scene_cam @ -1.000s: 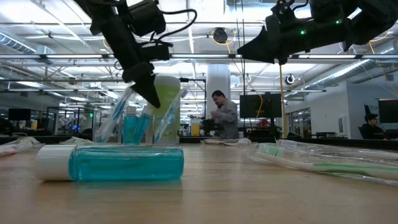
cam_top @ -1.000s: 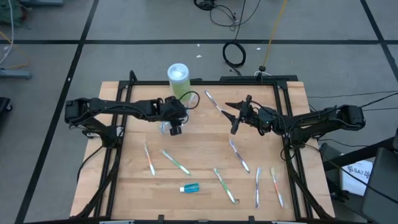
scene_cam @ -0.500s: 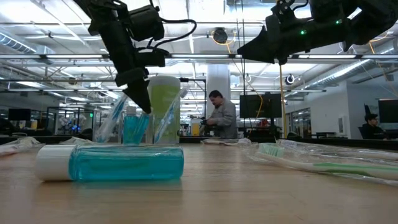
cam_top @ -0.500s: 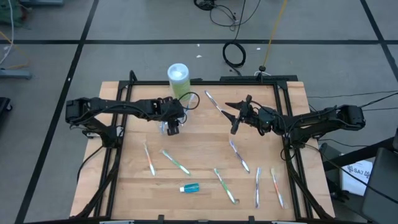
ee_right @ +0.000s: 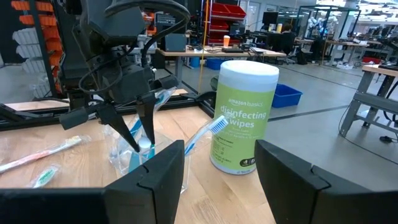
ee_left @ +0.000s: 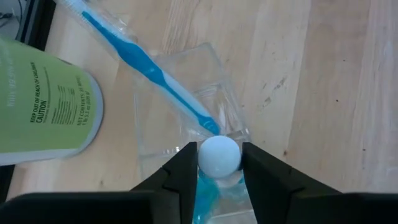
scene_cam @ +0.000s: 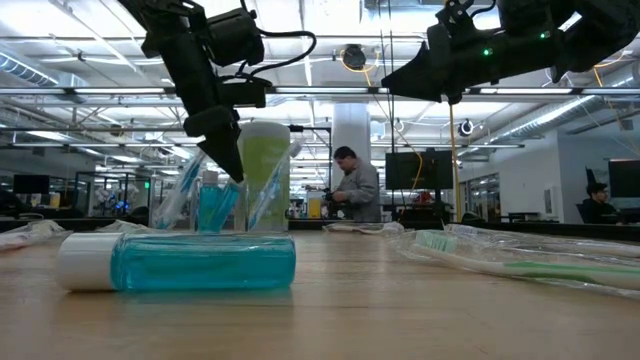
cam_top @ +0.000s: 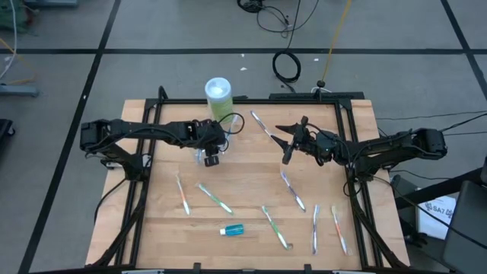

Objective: Pick & Place toothbrushing station
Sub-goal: Put the left mouthwash into the transparent organizer

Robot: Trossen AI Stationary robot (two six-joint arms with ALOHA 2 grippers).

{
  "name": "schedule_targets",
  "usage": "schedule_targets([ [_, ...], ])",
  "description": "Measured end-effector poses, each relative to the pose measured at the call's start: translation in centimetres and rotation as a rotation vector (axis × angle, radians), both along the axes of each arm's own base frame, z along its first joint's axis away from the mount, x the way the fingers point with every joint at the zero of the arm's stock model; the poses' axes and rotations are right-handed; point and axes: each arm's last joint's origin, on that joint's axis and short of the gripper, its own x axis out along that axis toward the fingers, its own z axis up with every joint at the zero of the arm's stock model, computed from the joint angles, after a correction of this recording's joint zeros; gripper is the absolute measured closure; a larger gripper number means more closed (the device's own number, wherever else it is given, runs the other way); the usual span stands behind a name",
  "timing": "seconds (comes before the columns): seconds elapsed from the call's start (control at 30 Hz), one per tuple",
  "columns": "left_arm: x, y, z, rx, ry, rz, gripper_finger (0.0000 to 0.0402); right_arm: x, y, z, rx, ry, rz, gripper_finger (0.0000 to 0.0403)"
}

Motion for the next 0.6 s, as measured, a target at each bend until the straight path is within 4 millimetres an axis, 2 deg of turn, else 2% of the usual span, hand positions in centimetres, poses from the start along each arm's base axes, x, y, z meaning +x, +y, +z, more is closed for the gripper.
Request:
schedule_targets([
  [0.4, 0.0, 0.0, 0.4, 0.002, -0.030, 0.049, 0.0286, 0.0, 0.0, 0.0, -0.001, 0.000, -0.001, 0.0215],
  [0.6, 0.1, -0.2, 2.8, -0.038, -0.125, 0.137, 0.0286, 0.0, 0.0, 0.0, -0.001, 0.002, -0.001, 0.0215],
])
